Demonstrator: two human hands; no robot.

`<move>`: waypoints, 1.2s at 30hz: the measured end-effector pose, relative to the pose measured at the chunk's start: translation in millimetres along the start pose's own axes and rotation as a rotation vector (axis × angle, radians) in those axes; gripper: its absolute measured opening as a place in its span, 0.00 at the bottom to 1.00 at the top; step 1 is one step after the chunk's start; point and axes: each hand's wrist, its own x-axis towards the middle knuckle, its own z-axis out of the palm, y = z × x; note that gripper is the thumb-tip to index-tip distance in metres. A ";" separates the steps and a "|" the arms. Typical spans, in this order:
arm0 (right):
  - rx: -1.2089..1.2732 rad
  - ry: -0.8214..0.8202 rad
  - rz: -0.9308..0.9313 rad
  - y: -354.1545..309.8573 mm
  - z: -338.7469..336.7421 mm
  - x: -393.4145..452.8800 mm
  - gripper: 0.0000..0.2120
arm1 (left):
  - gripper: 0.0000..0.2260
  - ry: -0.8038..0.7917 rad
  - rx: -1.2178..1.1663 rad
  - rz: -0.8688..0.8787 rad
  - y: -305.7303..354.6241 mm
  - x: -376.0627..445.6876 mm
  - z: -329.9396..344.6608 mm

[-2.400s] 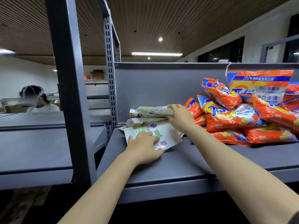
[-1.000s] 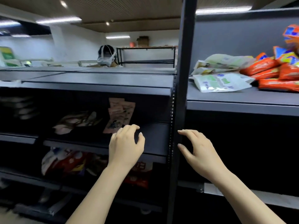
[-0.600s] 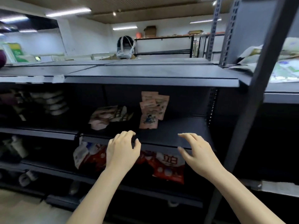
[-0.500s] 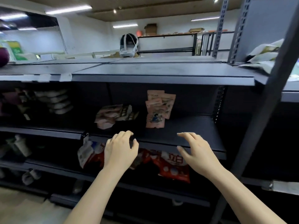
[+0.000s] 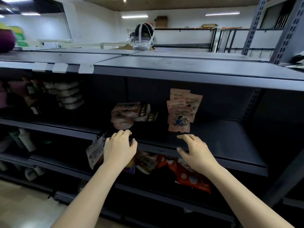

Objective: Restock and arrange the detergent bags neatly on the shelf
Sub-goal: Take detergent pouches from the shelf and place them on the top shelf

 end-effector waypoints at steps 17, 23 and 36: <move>0.012 -0.102 0.063 -1.6 68.5 153.3 0.22 | 0.12 -0.203 -0.175 0.029 -33.2 143.8 96.5; -0.049 -0.074 0.070 0.6 94.0 192.3 0.21 | 0.15 -0.249 -0.218 0.090 -47.3 193.5 138.6; -0.205 0.139 -0.050 12.3 173.8 262.3 0.12 | 0.13 -0.053 -0.260 0.053 -49.7 225.9 183.7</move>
